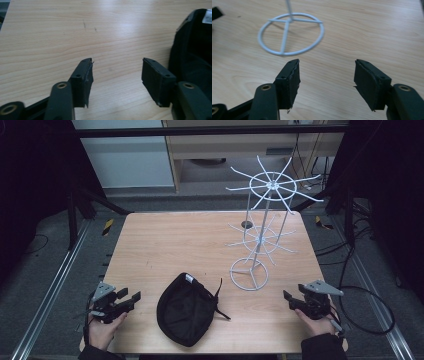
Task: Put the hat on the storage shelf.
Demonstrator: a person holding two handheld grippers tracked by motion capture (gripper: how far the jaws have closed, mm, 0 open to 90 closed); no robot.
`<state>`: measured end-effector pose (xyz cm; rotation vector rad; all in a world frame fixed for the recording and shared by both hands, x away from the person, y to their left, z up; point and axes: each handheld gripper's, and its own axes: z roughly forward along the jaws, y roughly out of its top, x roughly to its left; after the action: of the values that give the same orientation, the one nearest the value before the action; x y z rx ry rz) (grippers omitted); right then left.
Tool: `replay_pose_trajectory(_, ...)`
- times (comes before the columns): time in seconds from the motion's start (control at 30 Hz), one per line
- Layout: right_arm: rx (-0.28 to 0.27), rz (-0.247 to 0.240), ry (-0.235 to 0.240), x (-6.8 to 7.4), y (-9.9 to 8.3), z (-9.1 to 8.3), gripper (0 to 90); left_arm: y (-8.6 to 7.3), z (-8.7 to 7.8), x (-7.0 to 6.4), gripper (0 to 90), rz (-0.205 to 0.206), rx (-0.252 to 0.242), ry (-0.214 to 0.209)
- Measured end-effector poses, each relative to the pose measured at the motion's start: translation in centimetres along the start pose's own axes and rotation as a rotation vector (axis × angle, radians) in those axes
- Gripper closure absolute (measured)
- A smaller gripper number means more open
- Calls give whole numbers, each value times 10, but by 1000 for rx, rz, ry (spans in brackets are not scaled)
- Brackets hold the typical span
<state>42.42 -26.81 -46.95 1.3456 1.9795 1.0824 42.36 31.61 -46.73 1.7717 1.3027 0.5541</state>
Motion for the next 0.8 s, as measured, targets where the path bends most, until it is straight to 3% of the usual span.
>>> replay_pose_trajectory(0.1,-7,-23,24,9,3,0,398,0,-1,-7,507,-4,5,-19)
replay_pose_trajectory(0.13,-12,-35,65,21,7,-2,419,0,-2,-12,521,4,11,-26)
replay_pose_trajectory(0.33,-39,-71,167,47,19,-5,471,0,-7,-26,573,22,17,-47)
replay_pose_trajectory(0.37,-39,-71,167,47,19,-5,471,0,-7,-26,577,22,17,-47)
replay_pose_trajectory(0.4,-43,-85,199,58,24,-3,481,0,-8,-30,594,33,22,-37)
replay_pose_trajectory(0.47,-43,-89,215,62,27,-2,492,0,-9,-31,612,33,23,-38)
replay_pose_trajectory(0.5,-41,-95,249,71,31,2,508,0,-9,-33,624,30,28,-47)
replay_pose_trajectory(0.53,-41,-95,249,71,31,2,508,0,-9,-33,630,30,28,-47)
replay_pose_trajectory(0.57,-37,-111,276,79,34,7,513,0,-10,-35,635,34,29,-48)
replay_pose_trajectory(0.8,-48,-156,335,110,56,19,538,0,-12,-45,644,49,40,-61)
